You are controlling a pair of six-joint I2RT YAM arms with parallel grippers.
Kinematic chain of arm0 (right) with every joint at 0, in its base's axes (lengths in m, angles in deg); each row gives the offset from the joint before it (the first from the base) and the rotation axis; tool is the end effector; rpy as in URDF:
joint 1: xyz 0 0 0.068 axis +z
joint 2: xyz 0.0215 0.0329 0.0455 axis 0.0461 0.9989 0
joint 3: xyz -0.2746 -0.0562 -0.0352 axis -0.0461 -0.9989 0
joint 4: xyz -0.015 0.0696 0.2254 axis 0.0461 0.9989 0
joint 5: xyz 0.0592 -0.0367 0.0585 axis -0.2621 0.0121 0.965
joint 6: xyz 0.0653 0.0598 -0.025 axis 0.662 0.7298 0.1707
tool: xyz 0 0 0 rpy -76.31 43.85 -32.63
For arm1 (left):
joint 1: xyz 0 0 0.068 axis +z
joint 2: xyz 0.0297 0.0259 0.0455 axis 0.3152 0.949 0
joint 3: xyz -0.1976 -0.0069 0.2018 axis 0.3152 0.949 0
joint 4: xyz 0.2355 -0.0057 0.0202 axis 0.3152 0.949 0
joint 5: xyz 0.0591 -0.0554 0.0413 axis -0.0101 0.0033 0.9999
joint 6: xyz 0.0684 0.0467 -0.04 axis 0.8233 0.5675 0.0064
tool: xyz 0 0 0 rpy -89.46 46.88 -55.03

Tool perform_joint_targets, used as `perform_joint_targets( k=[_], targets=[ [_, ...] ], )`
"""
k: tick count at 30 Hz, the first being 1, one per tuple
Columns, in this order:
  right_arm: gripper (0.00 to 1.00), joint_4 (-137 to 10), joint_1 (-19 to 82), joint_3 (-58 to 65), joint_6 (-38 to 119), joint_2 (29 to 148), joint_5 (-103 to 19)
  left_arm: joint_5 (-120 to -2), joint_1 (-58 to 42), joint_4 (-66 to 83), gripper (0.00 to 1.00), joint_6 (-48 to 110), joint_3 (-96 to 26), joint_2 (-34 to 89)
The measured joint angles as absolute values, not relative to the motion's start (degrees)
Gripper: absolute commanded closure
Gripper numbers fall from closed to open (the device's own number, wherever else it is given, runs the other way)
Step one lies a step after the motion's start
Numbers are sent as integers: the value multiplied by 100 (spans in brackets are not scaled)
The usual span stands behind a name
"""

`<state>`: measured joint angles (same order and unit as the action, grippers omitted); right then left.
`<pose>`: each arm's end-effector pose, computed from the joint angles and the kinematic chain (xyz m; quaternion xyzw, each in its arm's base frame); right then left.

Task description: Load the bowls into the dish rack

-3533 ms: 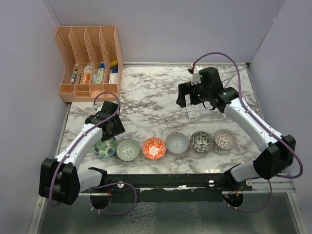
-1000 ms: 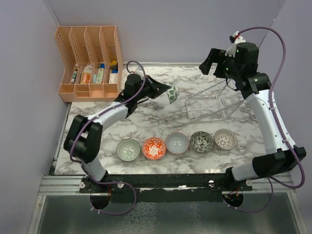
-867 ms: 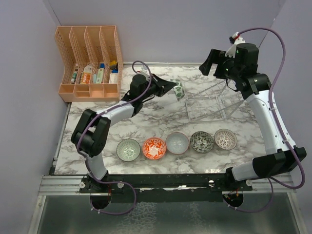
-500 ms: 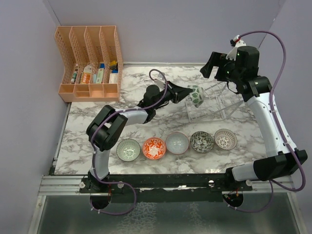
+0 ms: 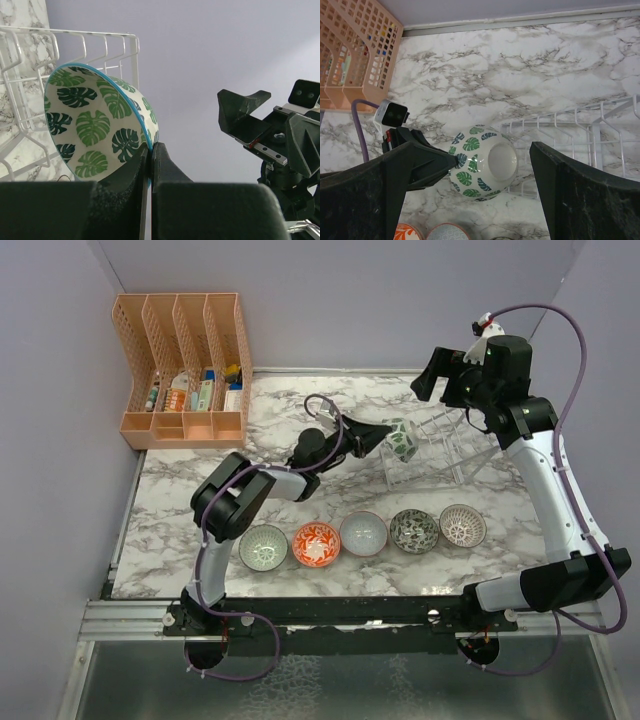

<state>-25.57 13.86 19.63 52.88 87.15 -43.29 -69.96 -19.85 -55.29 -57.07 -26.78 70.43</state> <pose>0.3044 0.0693 0.4158 0.0314 0.8501 0.1815 0.4934 0.3578 -0.3126 0.2473 -0.2183 0.5924 -0.7520 0.1898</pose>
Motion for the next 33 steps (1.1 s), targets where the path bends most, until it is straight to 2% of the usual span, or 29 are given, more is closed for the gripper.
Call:
perform_joint_targets(
  k=[33],
  targets=[
    [0,-2557,1386,1946,5226,8761,-4308,-6658,-2041,-6351,100,-6730,-2715,8263]
  ],
)
